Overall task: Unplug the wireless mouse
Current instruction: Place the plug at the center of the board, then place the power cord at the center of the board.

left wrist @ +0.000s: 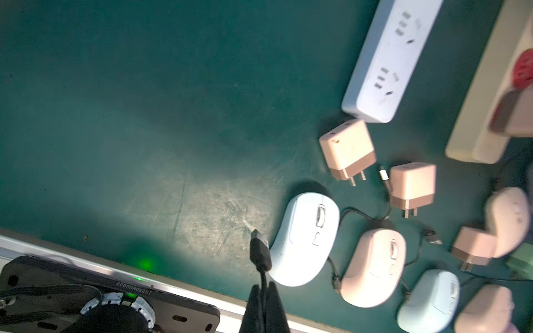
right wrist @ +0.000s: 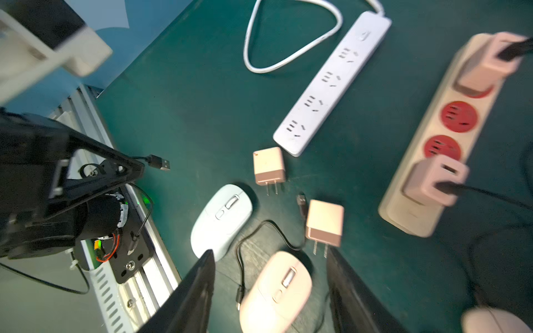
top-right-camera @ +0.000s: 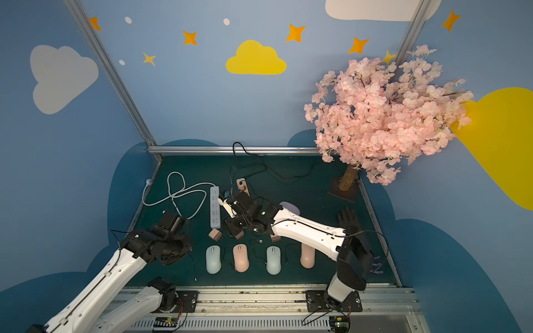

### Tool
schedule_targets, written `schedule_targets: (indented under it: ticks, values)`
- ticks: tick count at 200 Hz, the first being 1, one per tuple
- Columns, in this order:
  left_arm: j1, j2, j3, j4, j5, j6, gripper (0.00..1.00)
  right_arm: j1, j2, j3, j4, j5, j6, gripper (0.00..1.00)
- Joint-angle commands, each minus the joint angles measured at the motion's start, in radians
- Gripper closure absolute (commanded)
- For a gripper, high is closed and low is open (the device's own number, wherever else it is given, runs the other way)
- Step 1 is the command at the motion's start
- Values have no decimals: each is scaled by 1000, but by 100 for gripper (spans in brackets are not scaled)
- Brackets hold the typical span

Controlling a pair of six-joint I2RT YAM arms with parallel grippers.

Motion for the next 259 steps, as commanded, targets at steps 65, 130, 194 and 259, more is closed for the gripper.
schedule_targets:
  ticks: [65, 130, 194, 259]
  values:
    - [0, 100, -146, 337, -32, 100, 96, -69, -354, -368, 54, 176, 81, 40]
    - [91, 188, -201, 406, 82, 157, 95, -77, -401, -427, 96, 203, 94, 39]
    - [97, 253, -179, 422, 112, 163, 65, -78, -393, -416, 76, 234, 107, 38]
    - [111, 69, -132, 315, 17, 161, 29, -79, -439, -433, 5, 346, 137, 36]
